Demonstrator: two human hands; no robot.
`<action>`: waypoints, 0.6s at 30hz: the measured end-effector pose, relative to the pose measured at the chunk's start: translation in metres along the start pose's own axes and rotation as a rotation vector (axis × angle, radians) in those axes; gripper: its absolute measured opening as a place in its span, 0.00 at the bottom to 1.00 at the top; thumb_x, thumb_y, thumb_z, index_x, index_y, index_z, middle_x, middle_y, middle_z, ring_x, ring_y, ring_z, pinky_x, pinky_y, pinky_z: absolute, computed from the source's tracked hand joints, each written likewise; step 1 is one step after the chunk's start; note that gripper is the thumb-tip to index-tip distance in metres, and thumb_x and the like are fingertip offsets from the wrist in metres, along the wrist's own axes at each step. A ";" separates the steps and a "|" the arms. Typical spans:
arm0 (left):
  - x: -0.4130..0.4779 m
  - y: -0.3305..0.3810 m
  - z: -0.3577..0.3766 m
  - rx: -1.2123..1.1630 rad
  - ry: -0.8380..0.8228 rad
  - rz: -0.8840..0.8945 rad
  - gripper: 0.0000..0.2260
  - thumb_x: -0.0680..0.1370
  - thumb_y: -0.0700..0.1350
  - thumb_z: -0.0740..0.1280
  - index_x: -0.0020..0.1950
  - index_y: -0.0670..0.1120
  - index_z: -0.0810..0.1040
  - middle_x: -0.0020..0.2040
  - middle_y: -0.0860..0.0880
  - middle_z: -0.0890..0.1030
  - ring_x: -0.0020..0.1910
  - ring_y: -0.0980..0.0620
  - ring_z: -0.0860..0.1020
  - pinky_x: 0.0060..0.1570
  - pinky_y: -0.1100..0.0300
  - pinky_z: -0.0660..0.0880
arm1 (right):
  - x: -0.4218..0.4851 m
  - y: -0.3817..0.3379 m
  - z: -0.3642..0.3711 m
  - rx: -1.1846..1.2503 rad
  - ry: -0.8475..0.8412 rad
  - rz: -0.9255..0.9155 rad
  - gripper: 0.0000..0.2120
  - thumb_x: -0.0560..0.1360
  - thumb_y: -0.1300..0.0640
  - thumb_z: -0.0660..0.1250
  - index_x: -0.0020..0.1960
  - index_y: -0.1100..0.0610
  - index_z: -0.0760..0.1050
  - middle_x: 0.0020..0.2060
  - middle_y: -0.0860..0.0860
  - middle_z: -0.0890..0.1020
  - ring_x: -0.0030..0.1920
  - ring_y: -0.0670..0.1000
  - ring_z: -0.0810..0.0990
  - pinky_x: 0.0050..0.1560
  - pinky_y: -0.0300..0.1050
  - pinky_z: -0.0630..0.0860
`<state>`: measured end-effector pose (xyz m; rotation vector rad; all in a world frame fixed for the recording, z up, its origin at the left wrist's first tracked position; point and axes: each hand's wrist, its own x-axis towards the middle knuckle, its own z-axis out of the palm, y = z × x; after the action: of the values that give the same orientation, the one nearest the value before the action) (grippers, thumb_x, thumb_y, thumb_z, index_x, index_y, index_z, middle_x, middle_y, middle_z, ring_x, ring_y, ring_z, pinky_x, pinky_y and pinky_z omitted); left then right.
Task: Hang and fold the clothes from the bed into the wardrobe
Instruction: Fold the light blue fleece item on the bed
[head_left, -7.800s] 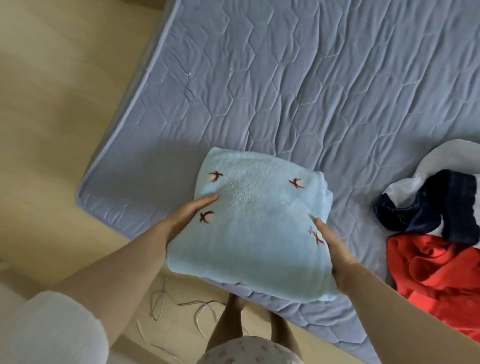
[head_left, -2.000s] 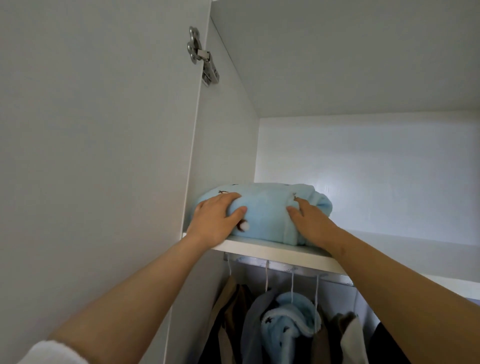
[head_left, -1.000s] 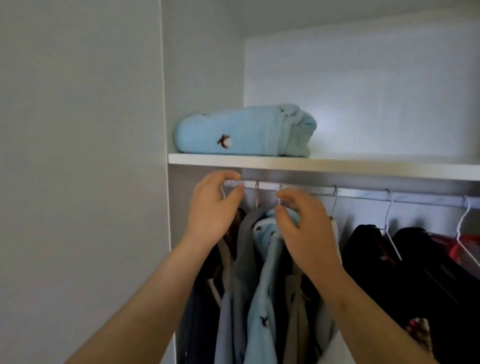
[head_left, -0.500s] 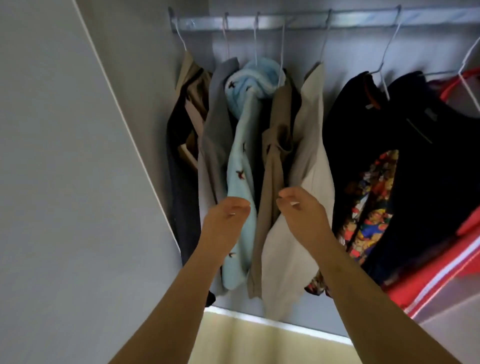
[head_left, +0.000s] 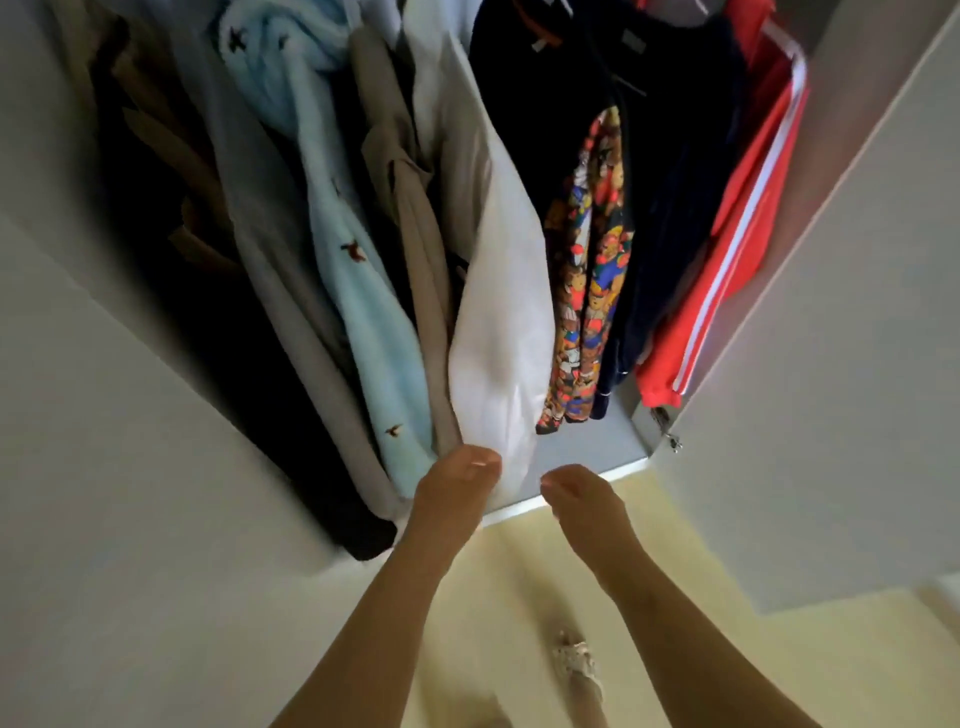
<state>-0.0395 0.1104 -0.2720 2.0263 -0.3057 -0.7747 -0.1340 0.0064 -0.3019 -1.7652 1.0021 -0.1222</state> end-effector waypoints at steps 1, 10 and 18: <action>-0.005 -0.007 0.007 0.036 -0.045 0.016 0.05 0.77 0.46 0.64 0.44 0.55 0.76 0.53 0.47 0.81 0.53 0.48 0.78 0.58 0.53 0.74 | -0.013 0.011 -0.001 0.012 0.024 0.038 0.05 0.76 0.58 0.61 0.48 0.54 0.76 0.41 0.47 0.78 0.42 0.48 0.76 0.40 0.37 0.68; -0.082 -0.019 0.108 0.299 -0.520 0.116 0.04 0.75 0.50 0.63 0.42 0.56 0.76 0.46 0.54 0.80 0.49 0.53 0.79 0.38 0.62 0.70 | -0.140 0.108 -0.051 0.377 0.460 0.348 0.08 0.75 0.59 0.61 0.40 0.51 0.75 0.37 0.46 0.78 0.39 0.50 0.77 0.32 0.38 0.69; -0.213 -0.020 0.241 0.468 -0.806 0.327 0.04 0.76 0.49 0.63 0.41 0.55 0.76 0.42 0.52 0.81 0.49 0.49 0.80 0.44 0.59 0.72 | -0.301 0.210 -0.111 0.602 0.828 0.482 0.07 0.75 0.62 0.61 0.42 0.53 0.74 0.34 0.47 0.76 0.37 0.49 0.75 0.31 0.39 0.66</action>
<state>-0.3575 0.0630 -0.2952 1.8969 -1.3446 -1.3700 -0.5036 0.1071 -0.3157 -0.8640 1.7255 -0.8020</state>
